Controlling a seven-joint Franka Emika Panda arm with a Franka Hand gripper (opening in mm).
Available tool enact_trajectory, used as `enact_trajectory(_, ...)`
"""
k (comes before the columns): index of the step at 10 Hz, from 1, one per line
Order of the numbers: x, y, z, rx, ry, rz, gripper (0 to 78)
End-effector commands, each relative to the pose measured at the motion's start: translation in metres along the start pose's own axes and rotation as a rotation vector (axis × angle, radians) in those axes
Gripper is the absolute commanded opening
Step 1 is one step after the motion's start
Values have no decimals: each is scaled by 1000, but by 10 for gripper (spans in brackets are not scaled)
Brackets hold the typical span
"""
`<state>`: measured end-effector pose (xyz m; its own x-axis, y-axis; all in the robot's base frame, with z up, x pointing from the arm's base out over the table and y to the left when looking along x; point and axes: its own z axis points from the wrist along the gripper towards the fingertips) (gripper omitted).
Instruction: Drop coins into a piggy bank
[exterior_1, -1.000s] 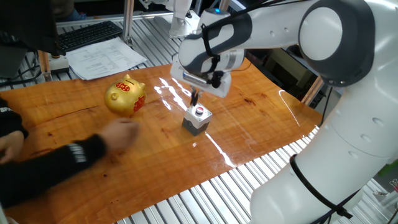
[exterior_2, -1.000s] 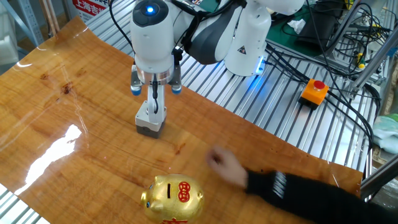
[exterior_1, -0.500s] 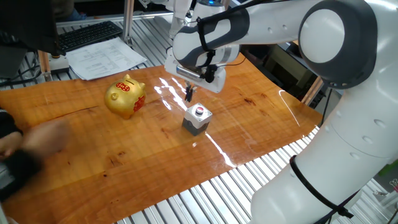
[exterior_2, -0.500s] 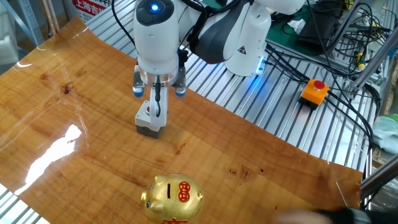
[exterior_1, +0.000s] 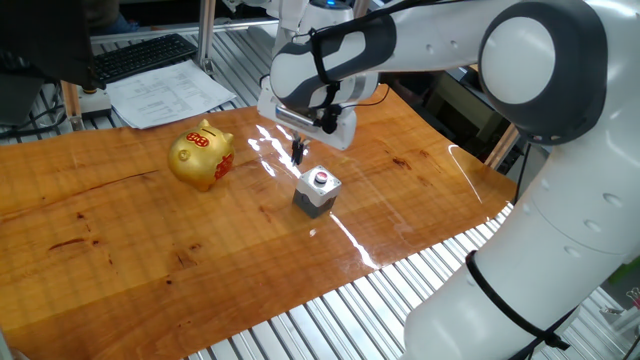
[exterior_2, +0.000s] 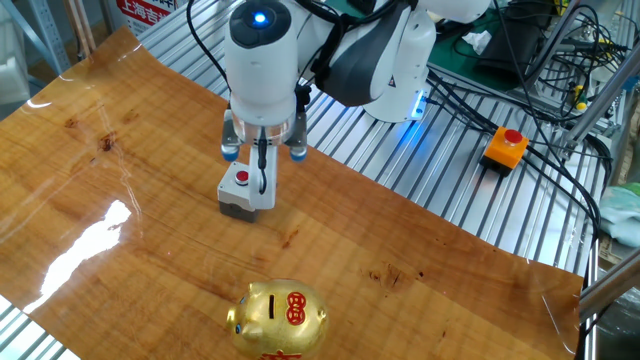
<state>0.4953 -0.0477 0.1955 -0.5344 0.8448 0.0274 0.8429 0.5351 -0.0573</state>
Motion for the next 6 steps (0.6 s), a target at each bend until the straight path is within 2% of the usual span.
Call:
enact_trajectory(1, 0, 0, -1, 1, 11, 5, 12)
enact_trajectory(3, 0, 0, -1, 3, 7, -15, 12)
enact_trajectory(6, 0, 0, -1, -11, 5, -52, 12)
